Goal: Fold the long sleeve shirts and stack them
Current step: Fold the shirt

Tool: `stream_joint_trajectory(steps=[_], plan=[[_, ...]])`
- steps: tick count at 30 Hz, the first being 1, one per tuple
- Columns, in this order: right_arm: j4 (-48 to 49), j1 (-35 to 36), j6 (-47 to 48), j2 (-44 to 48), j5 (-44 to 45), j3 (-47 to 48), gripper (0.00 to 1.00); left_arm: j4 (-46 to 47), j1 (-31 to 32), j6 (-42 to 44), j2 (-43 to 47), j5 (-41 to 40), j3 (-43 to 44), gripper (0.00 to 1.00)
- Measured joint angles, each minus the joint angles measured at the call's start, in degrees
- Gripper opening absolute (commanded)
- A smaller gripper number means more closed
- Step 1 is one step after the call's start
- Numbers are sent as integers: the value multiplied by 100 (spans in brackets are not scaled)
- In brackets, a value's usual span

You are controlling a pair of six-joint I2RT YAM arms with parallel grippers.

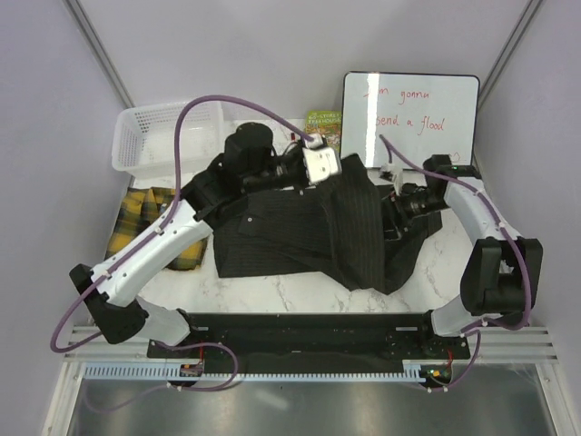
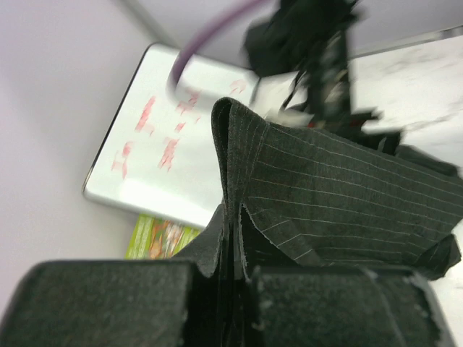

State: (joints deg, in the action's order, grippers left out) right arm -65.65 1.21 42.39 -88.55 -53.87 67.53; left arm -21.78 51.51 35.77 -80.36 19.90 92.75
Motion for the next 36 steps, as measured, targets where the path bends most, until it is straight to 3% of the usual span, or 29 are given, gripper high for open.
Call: stream_joint_trajectory(steps=[6,8,13,19,23,30,36], plan=[[28,-1086,310,380,-184,310,91,356,-1222,-632,-452,-46,0,2],[42,-1145,496,708,-297,125,98,437,-1381,-756,-610,-37,0,2],[251,-1117,527,1674,-437,-804,96,531,-1469,-901,-898,-44,46,2],[1534,-686,-551,3012,-15,-1762,64,588,-1469,-986,-1029,-249,173,2],[1775,-76,-879,2745,83,-1681,54,629,-1499,-1078,-1143,-595,299,2],[1895,675,-1252,2024,439,-1631,53,675,-1690,-1263,-1224,-841,315,2],[1985,748,-1423,1672,509,-1582,53,695,-1738,-1325,-1224,-922,315,2]])
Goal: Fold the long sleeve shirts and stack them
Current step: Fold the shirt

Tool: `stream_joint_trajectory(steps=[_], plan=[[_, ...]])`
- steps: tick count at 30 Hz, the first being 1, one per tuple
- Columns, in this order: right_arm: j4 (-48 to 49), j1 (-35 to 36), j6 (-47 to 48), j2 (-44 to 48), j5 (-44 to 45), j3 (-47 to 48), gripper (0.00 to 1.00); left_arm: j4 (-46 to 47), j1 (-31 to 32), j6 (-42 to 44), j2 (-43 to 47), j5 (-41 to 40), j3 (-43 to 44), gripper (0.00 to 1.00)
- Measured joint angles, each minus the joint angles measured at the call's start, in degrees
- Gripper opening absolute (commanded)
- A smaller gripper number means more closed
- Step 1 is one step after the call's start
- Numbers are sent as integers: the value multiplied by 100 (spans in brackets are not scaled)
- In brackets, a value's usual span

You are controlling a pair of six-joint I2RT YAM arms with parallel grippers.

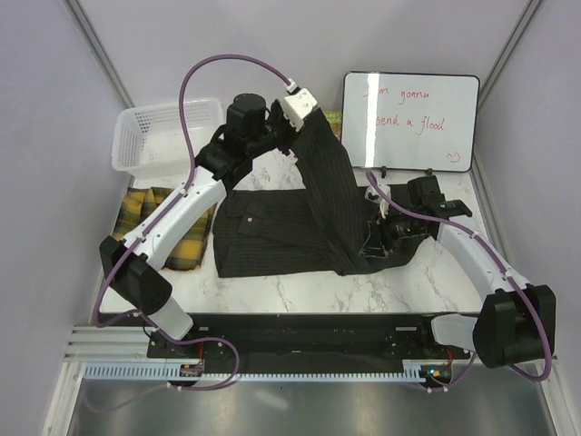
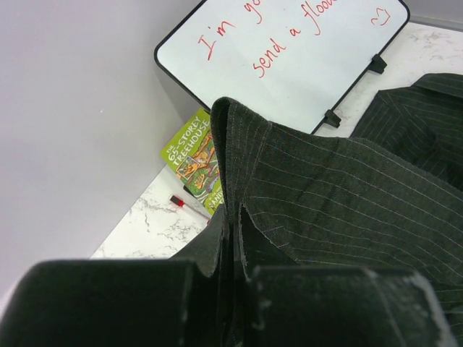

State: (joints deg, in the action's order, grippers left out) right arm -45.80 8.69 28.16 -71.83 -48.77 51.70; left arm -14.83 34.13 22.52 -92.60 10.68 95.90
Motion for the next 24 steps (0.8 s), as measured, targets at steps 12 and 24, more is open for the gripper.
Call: stream_joint_trajectory(steps=[12,24], plan=[[527,133,-433,-216,267,0,20,9,-101,-109,0,2,0,2],[334,-358,-352,494,922,258,0,-278,-208,-260,787,946,-363,2]])
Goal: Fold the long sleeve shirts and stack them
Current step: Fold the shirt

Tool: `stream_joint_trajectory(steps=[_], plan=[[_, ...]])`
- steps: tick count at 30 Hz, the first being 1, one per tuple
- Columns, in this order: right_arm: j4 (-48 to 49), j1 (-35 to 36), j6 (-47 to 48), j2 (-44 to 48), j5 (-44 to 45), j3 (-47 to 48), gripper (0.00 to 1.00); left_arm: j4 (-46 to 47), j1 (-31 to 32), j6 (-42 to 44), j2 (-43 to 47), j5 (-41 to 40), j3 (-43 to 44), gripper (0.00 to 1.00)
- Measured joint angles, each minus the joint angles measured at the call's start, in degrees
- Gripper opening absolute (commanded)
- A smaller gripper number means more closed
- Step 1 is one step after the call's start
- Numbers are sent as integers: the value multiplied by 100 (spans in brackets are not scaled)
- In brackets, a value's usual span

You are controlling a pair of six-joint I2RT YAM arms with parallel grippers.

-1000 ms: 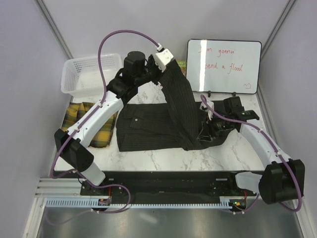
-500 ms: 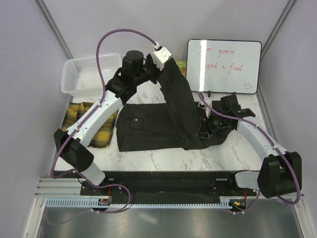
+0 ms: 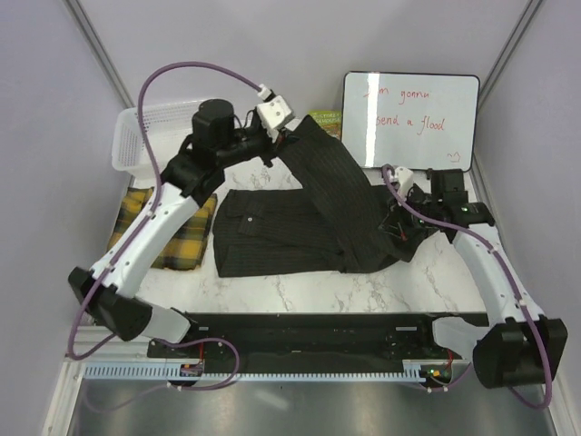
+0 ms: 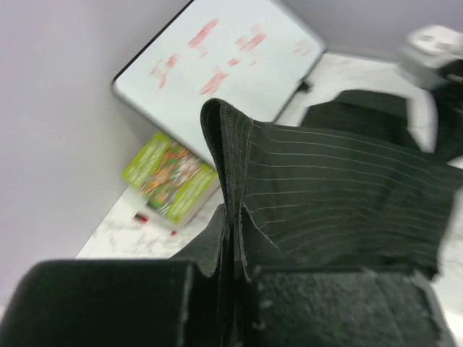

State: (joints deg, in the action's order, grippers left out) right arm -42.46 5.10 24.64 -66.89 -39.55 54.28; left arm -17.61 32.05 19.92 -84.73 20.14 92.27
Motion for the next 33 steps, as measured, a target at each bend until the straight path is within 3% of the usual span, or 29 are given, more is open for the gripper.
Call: stream_joint_trajectory(steps=[5,10,12,15,17,19,22,24,29,33], plan=[[-382,-157,667,693,114,328,0,-409,109,-11,1429,2319,-671,2],[-800,-175,1786,992,240,177,0,-1132,1370,251,2271,3696,-1246,2],[-940,-177,2317,1316,260,-118,0,-1419,2028,332,2420,3899,-1698,2],[-1145,-173,2970,1849,302,-527,0,-1622,3705,448,2391,3768,-2420,22],[-1281,-175,3390,2170,341,-723,0,-1744,4472,636,2188,3469,-2951,35],[-1305,-175,3716,2430,378,-901,0,-1921,4723,776,2026,3110,-3268,41],[-1486,-175,4240,2927,452,-1161,0,-1941,4153,804,2061,2820,-3499,49],[-1609,-175,4542,3296,496,-1327,0,-1751,2981,752,2343,2712,-3676,43],[-1788,-175,5005,3923,557,-1609,0,-1742,299,1305,2898,2382,-4019,45],[-1823,-175,5147,4050,595,-1668,0,-2146,-1392,2234,2092,2166,-4061,48]])
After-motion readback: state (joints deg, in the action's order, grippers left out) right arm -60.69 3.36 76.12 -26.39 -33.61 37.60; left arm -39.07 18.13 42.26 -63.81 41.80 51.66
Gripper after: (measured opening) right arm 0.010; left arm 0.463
